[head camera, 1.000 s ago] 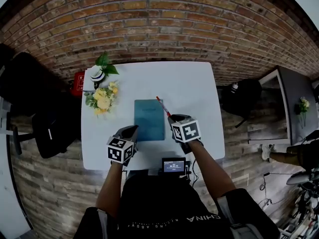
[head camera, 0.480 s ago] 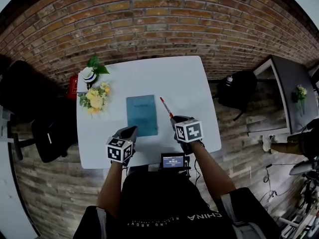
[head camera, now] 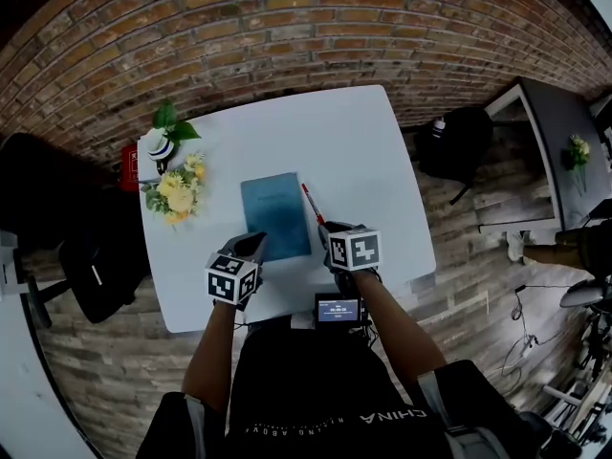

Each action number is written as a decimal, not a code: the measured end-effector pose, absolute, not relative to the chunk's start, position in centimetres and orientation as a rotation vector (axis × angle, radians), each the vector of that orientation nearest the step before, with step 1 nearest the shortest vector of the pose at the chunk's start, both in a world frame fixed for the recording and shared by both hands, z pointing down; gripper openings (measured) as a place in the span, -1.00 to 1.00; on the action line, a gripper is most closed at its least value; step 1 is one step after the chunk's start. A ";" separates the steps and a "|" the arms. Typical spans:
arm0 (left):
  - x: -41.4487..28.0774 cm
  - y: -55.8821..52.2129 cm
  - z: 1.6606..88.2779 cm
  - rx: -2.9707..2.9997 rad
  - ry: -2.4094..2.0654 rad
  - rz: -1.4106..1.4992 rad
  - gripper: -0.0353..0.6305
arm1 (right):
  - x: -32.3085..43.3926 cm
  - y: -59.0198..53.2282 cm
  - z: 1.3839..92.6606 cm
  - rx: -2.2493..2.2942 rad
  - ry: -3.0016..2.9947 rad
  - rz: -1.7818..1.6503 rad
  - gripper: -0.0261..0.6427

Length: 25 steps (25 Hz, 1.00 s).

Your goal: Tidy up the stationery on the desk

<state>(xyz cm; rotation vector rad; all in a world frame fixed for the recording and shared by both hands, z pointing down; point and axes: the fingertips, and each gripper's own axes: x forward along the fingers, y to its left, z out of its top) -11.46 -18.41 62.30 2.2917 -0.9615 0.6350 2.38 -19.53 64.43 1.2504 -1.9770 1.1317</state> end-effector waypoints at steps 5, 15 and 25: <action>-11.2 -18.8 63.8 2.296 -0.894 0.671 -0.86 | 1.6 -19.2 66.0 1.286 -1.937 1.201 -0.74; -11.1 -19.1 64.9 2.296 -0.835 0.688 -0.86 | -0.3 -18.9 67.1 1.282 -1.923 1.291 -0.73; -11.4 -18.4 64.8 2.284 -0.856 0.686 -0.86 | -0.3 -18.3 67.4 1.203 -1.938 1.305 -0.68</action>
